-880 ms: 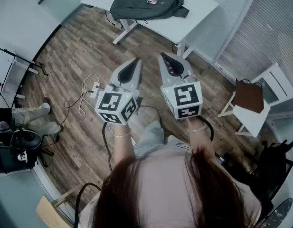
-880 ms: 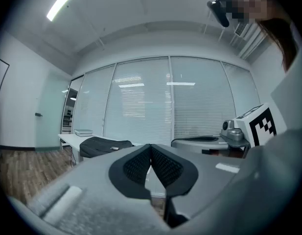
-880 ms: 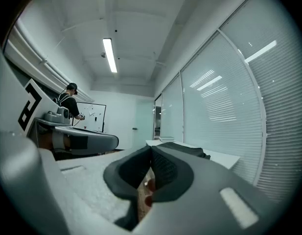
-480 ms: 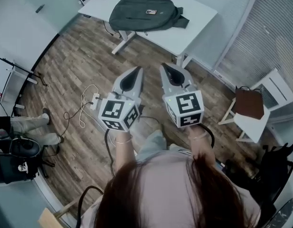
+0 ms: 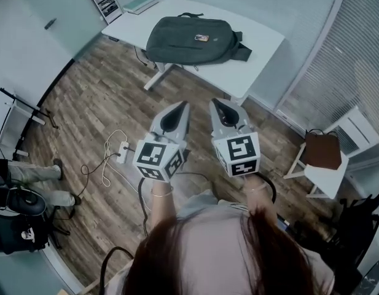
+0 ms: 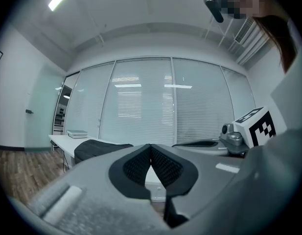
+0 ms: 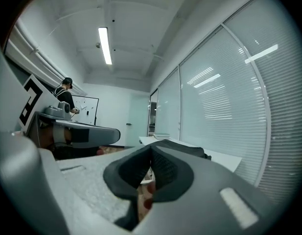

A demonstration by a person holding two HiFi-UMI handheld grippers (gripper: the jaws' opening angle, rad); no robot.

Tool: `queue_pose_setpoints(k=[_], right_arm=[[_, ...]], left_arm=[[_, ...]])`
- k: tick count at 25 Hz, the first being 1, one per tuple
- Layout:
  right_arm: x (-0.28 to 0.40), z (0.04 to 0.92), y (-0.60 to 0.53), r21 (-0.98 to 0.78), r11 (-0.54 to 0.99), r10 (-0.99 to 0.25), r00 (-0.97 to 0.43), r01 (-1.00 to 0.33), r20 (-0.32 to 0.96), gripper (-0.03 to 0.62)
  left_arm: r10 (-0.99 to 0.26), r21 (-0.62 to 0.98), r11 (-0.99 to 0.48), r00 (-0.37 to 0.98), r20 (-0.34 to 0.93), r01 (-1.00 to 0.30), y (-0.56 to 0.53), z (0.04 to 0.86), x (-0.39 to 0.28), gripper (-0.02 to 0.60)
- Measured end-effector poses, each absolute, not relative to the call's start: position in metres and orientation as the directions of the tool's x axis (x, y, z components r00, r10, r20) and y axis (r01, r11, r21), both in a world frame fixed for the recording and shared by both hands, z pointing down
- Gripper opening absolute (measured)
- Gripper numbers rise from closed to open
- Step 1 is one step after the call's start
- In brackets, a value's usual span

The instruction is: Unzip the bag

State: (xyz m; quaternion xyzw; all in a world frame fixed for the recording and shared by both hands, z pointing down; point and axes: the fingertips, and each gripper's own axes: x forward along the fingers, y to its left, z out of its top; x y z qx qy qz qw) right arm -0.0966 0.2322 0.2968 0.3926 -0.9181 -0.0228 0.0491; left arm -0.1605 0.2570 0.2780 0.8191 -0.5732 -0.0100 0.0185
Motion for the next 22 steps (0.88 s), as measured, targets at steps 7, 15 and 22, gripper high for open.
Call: queue_pose_setpoints(k=[7, 15, 22], right_arm=[[-0.134, 0.303, 0.207, 0.133, 0.665, -0.746, -0.661, -0.735, 0.079, 0.003], [-0.151, 0.321, 0.179, 0.172, 0.647, -0.762, -0.639, -0.743, 0.103, 0.003], [-0.164, 0.330, 0.148, 0.176, 0.643, -0.765, -0.634, -0.745, 0.112, 0.003]], left_arm=[[-0.927, 0.046, -0.375, 0.376, 0.016, -0.926, 0.226, 0.288, -0.192, 0.009], [-0.919, 0.082, -0.391, 0.393, 0.015, -0.917, 0.195, 0.300, -0.213, 0.009], [-0.909, 0.083, -0.412, 0.416, 0.036, -0.907, 0.166, 0.313, -0.215, 0.009]])
